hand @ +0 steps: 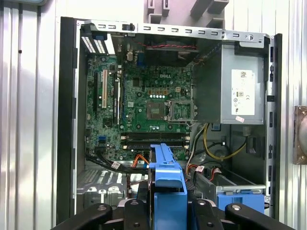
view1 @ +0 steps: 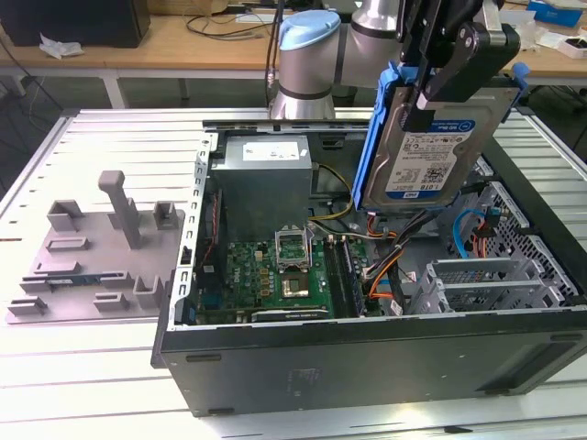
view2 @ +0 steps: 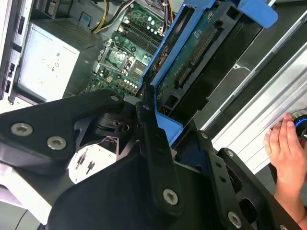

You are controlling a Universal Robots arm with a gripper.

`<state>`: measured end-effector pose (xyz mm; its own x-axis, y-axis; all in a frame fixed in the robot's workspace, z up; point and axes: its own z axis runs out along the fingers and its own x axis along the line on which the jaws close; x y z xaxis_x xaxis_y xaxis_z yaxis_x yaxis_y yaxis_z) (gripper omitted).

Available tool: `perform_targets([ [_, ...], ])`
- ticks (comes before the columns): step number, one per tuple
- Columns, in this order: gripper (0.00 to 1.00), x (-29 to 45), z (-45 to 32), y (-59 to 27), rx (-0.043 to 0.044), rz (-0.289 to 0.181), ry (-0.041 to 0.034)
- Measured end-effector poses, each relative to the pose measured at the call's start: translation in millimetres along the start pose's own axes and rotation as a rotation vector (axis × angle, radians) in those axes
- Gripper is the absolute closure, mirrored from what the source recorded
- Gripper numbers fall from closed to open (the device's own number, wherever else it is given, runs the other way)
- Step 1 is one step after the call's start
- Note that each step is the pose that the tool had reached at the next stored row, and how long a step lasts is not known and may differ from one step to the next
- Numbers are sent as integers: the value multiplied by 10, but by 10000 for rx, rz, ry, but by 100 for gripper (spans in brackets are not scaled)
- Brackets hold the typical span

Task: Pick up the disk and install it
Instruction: 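Pick up the disk, then insert the disk into the insertion slot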

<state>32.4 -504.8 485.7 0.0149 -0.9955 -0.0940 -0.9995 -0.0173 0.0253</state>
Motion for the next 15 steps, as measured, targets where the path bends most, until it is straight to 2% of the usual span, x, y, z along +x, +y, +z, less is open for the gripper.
perform_targets([
  [15, 63, 5, -1, -1, 0, 0, 1],
])
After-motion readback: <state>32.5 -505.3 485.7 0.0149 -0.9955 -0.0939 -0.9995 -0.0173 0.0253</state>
